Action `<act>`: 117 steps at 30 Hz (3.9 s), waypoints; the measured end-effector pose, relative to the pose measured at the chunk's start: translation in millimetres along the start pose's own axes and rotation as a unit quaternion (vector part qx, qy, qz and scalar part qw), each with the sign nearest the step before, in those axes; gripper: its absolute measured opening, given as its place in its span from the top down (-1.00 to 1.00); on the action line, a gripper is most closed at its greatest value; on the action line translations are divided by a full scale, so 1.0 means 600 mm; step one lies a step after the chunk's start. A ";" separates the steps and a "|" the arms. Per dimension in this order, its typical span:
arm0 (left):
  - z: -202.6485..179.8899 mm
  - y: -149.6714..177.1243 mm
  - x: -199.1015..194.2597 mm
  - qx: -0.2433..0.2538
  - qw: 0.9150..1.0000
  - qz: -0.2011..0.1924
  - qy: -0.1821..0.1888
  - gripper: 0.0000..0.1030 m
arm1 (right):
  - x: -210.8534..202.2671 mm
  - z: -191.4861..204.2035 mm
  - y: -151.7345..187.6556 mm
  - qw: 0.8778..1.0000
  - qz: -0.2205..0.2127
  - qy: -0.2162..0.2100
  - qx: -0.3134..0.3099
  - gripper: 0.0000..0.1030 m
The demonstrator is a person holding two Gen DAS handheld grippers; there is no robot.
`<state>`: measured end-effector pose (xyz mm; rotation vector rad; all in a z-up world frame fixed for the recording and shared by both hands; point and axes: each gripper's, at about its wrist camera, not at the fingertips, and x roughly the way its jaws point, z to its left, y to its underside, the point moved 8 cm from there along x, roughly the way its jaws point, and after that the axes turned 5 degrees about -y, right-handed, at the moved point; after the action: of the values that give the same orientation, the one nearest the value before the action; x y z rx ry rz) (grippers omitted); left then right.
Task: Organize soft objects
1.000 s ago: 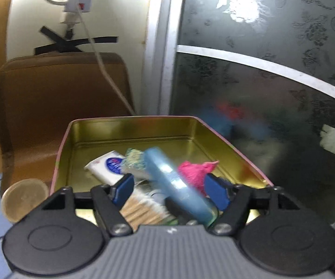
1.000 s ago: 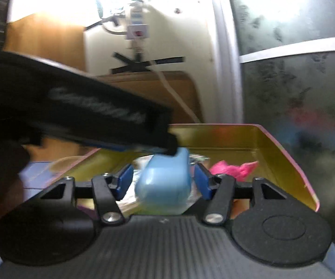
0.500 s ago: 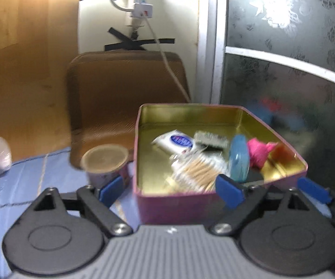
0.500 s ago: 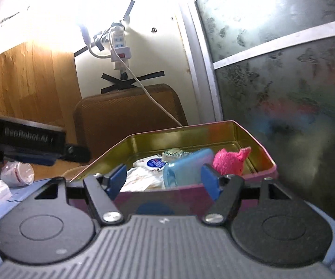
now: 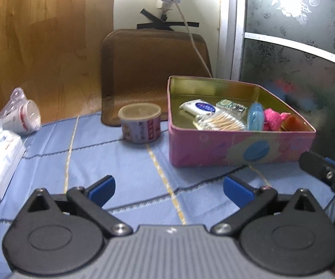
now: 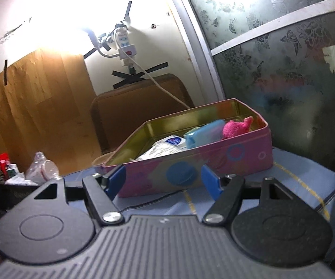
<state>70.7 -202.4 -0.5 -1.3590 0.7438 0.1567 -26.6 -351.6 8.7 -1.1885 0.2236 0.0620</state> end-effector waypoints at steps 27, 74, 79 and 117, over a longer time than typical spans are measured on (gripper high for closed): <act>-0.005 0.008 -0.055 0.015 0.999 -0.039 -0.012 -0.99 | -0.021 0.023 0.011 1.000 0.016 -0.004 0.016 -0.64; -0.041 0.053 -0.196 0.028 0.991 -0.060 -0.119 -0.99 | -0.166 0.044 0.013 0.997 -0.048 -0.063 0.014 -0.75; -0.035 0.063 -0.199 0.022 0.991 -0.058 -0.117 -0.99 | -0.167 0.049 0.015 0.997 -0.046 -0.068 0.011 -0.75; -0.006 0.093 -0.208 -0.007 0.993 -0.058 -0.100 -0.99 | -0.161 0.061 0.025 0.997 -0.042 -0.064 -0.001 -0.78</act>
<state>-54.4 -153.5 23.7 -1.3737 0.4963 0.2023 -118.5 -305.2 27.9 -1.1892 0.0602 0.0647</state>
